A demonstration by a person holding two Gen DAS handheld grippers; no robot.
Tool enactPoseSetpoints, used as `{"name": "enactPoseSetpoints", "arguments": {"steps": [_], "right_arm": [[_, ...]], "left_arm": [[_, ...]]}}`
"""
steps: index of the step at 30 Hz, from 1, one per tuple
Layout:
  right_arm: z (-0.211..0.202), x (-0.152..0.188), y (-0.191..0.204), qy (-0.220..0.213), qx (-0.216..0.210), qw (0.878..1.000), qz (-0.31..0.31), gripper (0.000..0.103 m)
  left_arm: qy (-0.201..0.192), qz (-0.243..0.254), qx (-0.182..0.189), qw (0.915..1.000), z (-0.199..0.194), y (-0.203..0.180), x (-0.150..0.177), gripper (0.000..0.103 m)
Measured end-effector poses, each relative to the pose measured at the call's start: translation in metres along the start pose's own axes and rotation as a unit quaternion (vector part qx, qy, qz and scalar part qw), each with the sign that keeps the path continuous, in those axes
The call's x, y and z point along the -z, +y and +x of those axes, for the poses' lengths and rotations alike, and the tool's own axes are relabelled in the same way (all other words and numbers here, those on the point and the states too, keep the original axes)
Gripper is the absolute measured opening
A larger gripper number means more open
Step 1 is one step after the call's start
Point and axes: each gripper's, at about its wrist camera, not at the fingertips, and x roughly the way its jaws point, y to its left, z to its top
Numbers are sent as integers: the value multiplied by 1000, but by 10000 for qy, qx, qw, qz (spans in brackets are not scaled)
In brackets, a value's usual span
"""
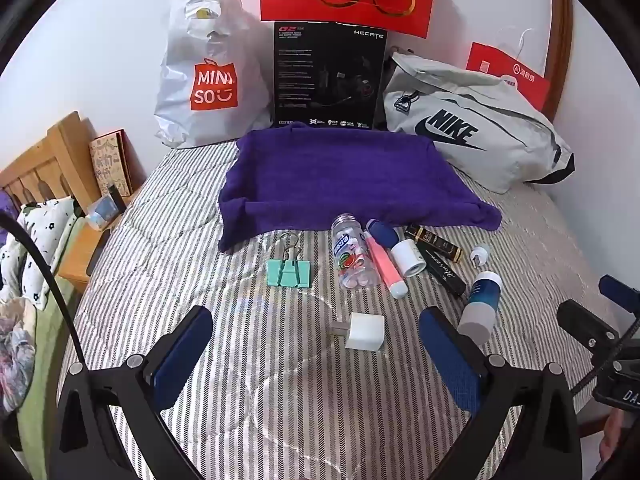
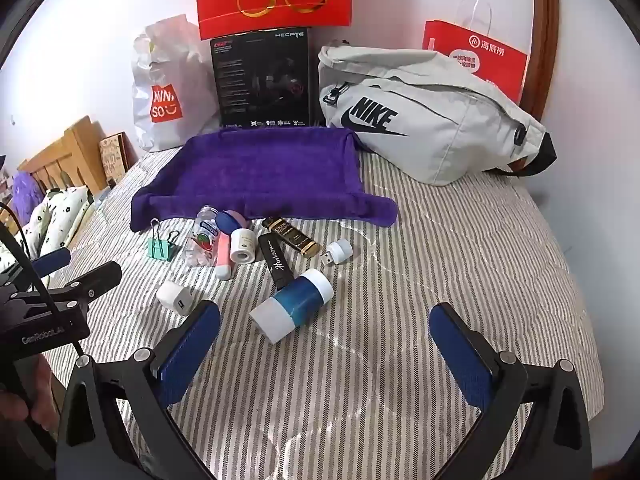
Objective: Organize rigid objects
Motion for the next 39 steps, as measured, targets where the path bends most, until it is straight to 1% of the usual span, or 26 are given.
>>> {"name": "enactPoseSetpoints", "arguments": {"steps": [5,6,7,11,13,14,39], "right_arm": [[1,5,1,37,-50,10000,39,103],[2,5,1,46,-53,10000,37,103],[-3,2,-1,42,-55,10000,39,103],[-10,0,-2,-13,-62,10000,33,103],[-12,-3,0,-11,-55,10000,8,103],[-14,4,0,-53,-64,10000,5,103],[-18,9,4,-18,-114,9999,11,103]], "left_arm": [[32,28,52,10000,-1,2,0,103],[6,30,83,10000,-1,11,3,103],[-4,40,51,10000,-1,6,2,103],[-85,102,28,9999,-6,4,7,103],[-65,148,-22,9999,-10,-1,6,103],[-61,158,-66,9998,-10,-6,7,103],[-154,85,-60,9998,-24,-1,11,103]]}}
